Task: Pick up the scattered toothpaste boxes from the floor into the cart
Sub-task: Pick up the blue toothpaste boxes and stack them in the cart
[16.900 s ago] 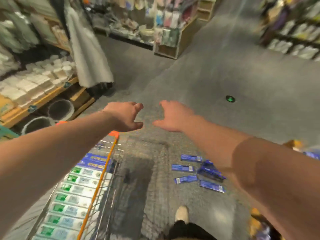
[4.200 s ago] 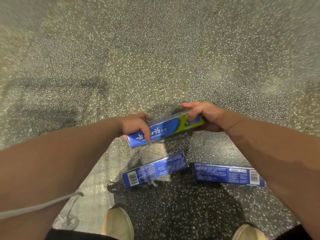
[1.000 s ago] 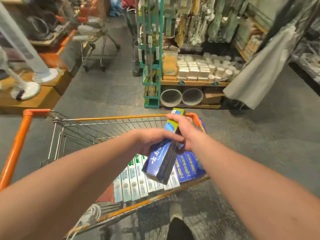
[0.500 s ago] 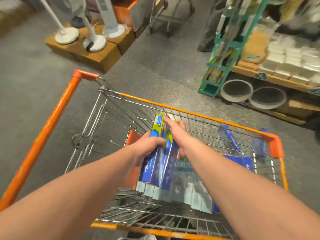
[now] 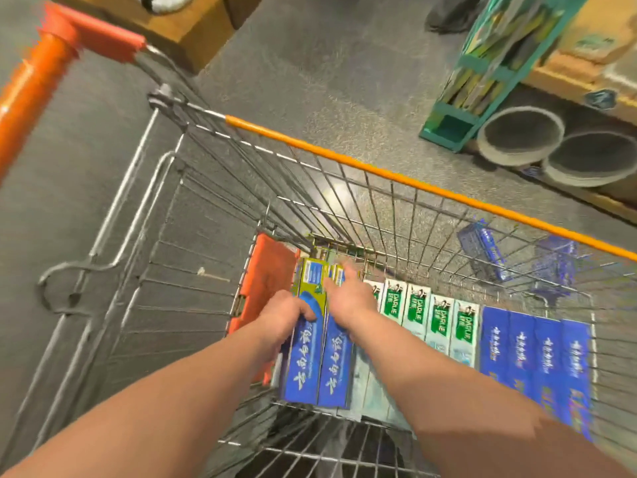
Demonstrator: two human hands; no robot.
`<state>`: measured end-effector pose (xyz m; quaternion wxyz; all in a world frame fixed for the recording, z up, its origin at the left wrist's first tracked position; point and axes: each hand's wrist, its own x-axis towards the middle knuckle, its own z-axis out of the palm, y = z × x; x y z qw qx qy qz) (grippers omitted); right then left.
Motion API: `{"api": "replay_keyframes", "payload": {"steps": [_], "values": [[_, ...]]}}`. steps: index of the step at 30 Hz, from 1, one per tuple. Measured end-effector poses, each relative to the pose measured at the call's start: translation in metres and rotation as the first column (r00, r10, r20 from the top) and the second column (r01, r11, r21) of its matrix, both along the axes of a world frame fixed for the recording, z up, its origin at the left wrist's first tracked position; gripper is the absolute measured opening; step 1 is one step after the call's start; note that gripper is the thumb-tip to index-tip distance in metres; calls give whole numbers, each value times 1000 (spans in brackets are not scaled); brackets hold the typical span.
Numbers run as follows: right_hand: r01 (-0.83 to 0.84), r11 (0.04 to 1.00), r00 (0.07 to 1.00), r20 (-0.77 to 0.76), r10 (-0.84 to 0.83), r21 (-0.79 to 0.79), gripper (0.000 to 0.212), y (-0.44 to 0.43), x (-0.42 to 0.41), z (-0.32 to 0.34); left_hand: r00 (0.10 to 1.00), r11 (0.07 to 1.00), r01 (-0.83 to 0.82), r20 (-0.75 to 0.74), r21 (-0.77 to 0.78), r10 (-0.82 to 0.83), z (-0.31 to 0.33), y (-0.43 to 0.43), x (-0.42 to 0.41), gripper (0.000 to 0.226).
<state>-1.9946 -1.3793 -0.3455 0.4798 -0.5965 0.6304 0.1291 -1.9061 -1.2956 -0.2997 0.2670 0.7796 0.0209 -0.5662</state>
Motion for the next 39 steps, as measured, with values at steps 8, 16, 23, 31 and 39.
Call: {"api": "replay_keyframes", "payload": {"steps": [8, 16, 23, 31, 39], "values": [[-88, 995, 988, -133, 81, -48, 61, 18, -1, -21, 990, 1000, 4, 143, 7, -5, -51, 12, -10, 16], [77, 996, 988, -129, -82, -43, 86, 27, 2, -22, 823, 941, 296, 458, 162, -338, -58, 17, -24, 34], [108, 994, 984, -142, -107, -6, 66, 21, 5, -22, 636, 837, 397, 545, 376, -547, -43, 7, -30, 58], [121, 993, 991, -61, -121, 4, 63, 13, 4, -23, 585, 792, 492, 536, 362, -609, -42, 6, -28, 43], [52, 998, 997, -62, -53, -22, 62, 8, 4, -28, 547, 779, 512, 563, 362, -620, -47, 11, -20, 45]]}}
